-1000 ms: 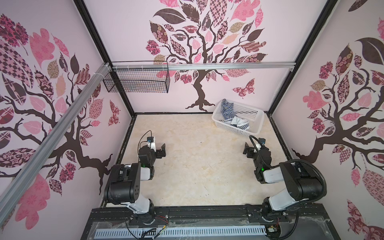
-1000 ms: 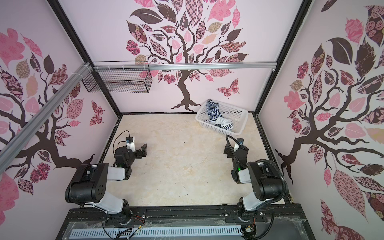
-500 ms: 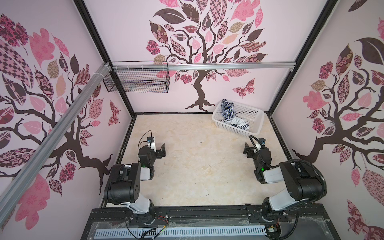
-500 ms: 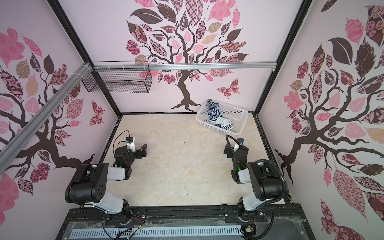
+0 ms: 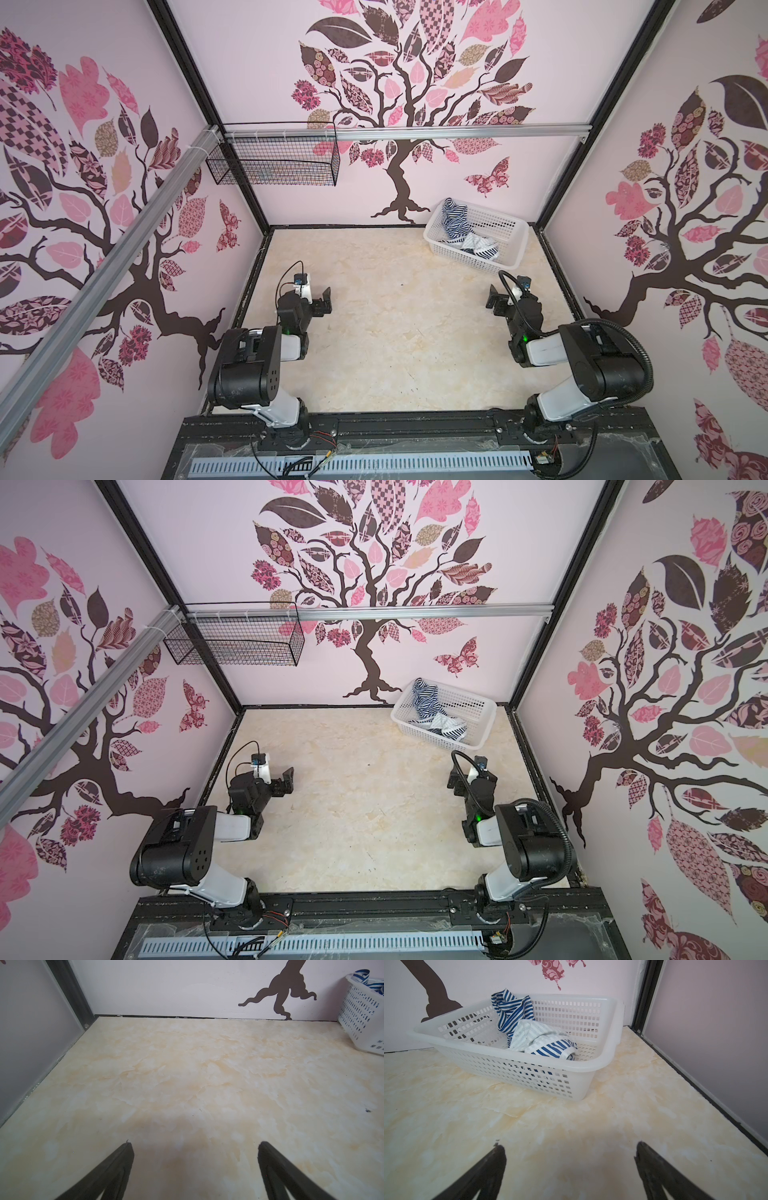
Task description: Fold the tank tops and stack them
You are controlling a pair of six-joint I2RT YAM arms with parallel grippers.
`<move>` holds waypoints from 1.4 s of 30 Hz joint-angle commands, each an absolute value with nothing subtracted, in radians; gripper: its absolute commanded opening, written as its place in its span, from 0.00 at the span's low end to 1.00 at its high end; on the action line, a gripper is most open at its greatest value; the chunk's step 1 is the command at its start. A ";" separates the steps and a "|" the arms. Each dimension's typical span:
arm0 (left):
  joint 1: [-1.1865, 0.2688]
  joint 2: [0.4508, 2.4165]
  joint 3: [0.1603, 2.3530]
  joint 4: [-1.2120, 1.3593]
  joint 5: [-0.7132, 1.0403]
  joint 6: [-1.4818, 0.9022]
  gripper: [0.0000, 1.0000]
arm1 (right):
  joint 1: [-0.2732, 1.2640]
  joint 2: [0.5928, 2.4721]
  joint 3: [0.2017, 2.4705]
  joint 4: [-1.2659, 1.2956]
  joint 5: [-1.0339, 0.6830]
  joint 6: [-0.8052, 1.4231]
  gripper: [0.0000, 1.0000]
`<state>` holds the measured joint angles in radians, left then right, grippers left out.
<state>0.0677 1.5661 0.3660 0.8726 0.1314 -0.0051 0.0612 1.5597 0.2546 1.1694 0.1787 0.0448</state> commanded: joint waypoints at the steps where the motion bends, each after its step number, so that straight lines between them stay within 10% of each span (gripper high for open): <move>1: 0.069 1.554 0.379 0.877 0.118 -0.010 0.97 | 0.062 1.553 0.277 1.166 0.180 0.046 1.00; 10: 0.095 1.287 0.376 0.659 0.088 -0.049 0.97 | 0.064 1.375 0.258 1.057 0.214 0.054 1.00; 19: 0.114 1.009 0.526 0.125 0.066 -0.048 0.97 | 0.062 1.096 0.613 0.125 0.575 0.592 1.00; 23: 0.115 1.028 0.618 -0.092 0.121 -0.018 0.97 | 0.063 1.060 0.906 -0.308 0.438 0.653 1.00; 27: 0.121 1.154 0.741 -0.286 0.141 0.011 0.97 | 0.063 0.913 0.875 -0.176 0.360 0.605 1.00; 42: 0.126 1.206 0.800 -0.460 0.224 0.062 0.94 | 0.064 1.782 1.911 -0.613 0.051 0.441 1.00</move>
<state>0.1200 1.2072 0.7628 -0.3767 0.1997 0.0086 0.0597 1.6413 1.7824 -0.4828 0.2024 0.4709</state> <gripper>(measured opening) 0.954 0.996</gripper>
